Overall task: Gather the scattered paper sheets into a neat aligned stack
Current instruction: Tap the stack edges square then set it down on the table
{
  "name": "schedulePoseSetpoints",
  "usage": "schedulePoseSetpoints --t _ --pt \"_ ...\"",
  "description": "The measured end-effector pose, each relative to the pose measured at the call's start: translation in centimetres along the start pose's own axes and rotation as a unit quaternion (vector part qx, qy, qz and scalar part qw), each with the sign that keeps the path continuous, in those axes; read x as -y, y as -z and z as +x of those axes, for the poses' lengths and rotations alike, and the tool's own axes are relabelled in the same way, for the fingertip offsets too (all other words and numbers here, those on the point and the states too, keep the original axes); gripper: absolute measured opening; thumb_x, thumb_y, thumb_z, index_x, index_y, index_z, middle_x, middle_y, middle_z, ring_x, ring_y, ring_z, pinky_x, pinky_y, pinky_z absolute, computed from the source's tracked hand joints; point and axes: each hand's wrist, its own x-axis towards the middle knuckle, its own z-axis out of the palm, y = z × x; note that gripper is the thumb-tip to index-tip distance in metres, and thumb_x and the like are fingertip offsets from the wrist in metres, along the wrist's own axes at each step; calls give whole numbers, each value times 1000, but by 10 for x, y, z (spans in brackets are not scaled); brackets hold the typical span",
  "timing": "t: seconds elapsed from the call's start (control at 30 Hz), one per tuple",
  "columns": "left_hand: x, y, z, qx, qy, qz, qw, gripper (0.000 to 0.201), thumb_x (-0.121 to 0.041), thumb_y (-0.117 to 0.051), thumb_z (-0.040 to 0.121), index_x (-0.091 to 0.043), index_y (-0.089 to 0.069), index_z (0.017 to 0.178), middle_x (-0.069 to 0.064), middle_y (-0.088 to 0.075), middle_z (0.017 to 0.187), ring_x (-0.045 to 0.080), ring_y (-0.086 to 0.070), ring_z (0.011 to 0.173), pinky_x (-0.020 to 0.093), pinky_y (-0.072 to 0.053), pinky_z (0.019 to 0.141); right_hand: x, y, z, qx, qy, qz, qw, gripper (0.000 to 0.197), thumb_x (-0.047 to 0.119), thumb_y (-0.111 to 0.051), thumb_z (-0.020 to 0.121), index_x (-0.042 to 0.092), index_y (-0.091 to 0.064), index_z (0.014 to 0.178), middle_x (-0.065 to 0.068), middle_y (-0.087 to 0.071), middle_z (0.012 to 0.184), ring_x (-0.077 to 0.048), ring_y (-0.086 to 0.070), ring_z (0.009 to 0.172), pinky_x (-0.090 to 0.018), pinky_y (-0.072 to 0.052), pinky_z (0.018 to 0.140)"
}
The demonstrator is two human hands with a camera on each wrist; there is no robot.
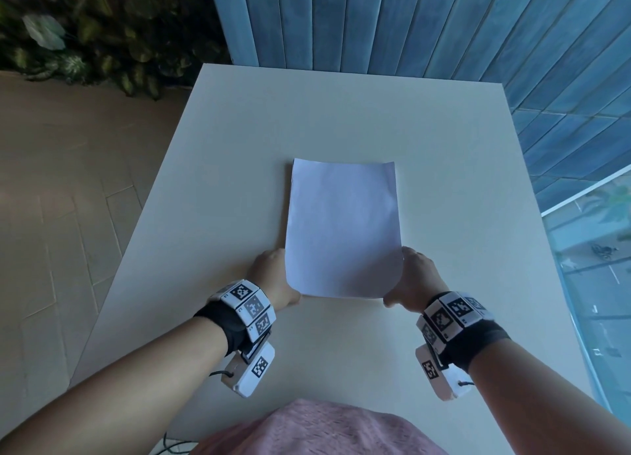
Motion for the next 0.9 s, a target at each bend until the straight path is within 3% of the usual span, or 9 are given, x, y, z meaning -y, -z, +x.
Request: schedulePoseSetpoints --t 0.17,0.37,0.6,0.7,0.9 --pt "2 2 -5 -4 -5 -23 1000 43 -10 -79 59 -15 -56 96 -2 -59 97 19 -58 88 25 -45 70 -3 -2 -7 0 -21 30 999 65 7 -86 51 6 -50 106 -8 -57 103 -24 -50 92 -27 -40 70" --pt "18 -4 -11 -24 -7 -66 997 30 -7 -73 62 -15 -62 89 -3 -66 82 20 -64 75 30 -55 69 -14 -11 -15 -46 -20 61 997 53 1 -74 61 6 -62 112 -9 -68 92 -27 -61 83 -28 -45 63" --pt "20 -4 -12 -39 -21 -80 996 21 -5 -73 65 -12 -67 83 -3 -67 71 19 -63 66 31 -55 67 -13 -15 -18 -63 -25 79 995 22 1 -72 63 12 -64 80 -4 -63 65 -21 -53 53 -23 -35 43" --pt "19 -2 -10 -40 -32 -74 996 20 -4 -73 65 -10 -68 83 -2 -68 70 20 -64 67 32 -56 67 -11 -14 -18 -54 -28 76 995 25 1 -73 62 16 -53 62 -1 -54 55 -19 -45 47 -23 -31 41" --pt "22 0 -8 -27 -19 -67 997 19 -9 -76 64 -14 -66 80 -5 -68 71 18 -66 70 30 -56 68 -11 -10 -22 -50 -16 75 996 16 10 -78 64 10 -65 73 -6 -66 59 -27 -57 55 -24 -37 43"
